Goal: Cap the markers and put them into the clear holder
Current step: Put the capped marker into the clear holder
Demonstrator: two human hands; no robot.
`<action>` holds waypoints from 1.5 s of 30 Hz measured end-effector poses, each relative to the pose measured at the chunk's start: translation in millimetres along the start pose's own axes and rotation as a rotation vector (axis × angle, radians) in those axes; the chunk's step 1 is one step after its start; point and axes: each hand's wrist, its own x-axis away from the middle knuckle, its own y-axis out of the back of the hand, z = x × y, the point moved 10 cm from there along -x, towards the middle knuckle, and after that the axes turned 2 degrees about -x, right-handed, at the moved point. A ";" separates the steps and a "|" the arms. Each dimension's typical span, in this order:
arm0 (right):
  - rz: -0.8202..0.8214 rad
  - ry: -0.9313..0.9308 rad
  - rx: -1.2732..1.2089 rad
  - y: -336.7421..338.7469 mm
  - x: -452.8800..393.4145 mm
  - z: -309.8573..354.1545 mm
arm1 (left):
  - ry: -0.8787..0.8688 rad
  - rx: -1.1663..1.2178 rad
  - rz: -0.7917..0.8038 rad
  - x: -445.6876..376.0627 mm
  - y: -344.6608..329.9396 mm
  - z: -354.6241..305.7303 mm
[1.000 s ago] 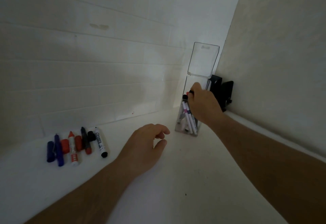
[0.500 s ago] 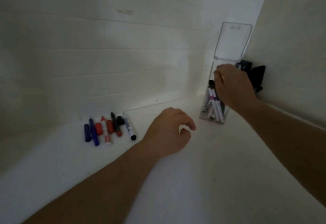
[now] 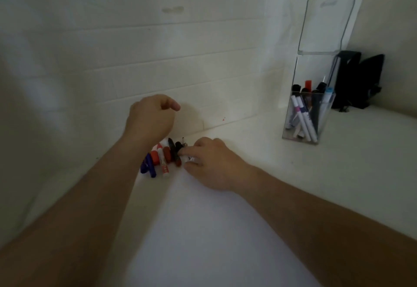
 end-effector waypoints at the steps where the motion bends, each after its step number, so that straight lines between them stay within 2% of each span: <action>1: 0.017 0.001 0.034 -0.1 -0.5 -0.8 | 0.016 -0.020 0.022 1.4 -1.7 4.9; 5: -0.005 -0.024 0.224 12.4 7.9 -8.1 | 0.007 -0.187 0.121 8.7 -21.7 14.7; 8: -0.059 -0.146 0.267 33.0 20.8 -35.9 | -0.037 -0.410 0.241 14.1 -46.1 16.6; 12: -0.045 -0.294 0.270 54.5 52.9 -82.1 | -0.142 -0.674 0.332 21.4 -70.8 7.7; 17: -0.153 -0.353 0.161 73.4 89.7 -110.3 | -0.171 -0.578 0.357 23.0 -86.5 0.5; 20: -0.148 -0.352 0.083 75.9 91.0 -110.6 | -0.249 -0.523 0.386 24.7 -101.1 -12.9; 26: -0.132 -0.453 0.098 86.6 94.4 -130.3 | -0.300 -0.239 0.428 40.1 -130.8 -42.0; 36: -0.171 -0.526 0.098 85.4 93.6 -136.2 | -0.336 -0.141 0.225 48.6 -133.5 -41.9; 40: -0.138 -0.542 0.223 75.9 90.2 -134.1 | -0.378 -0.342 0.299 51.4 -147.5 -40.8; 43: -0.167 -0.543 0.240 75.4 86.7 -133.6 | -0.377 -0.281 0.329 56.5 -147.9 -46.8; 45: -0.269 -0.528 0.141 84.3 87.6 -133.7 | -0.332 -0.192 0.293 56.1 -138.7 -46.6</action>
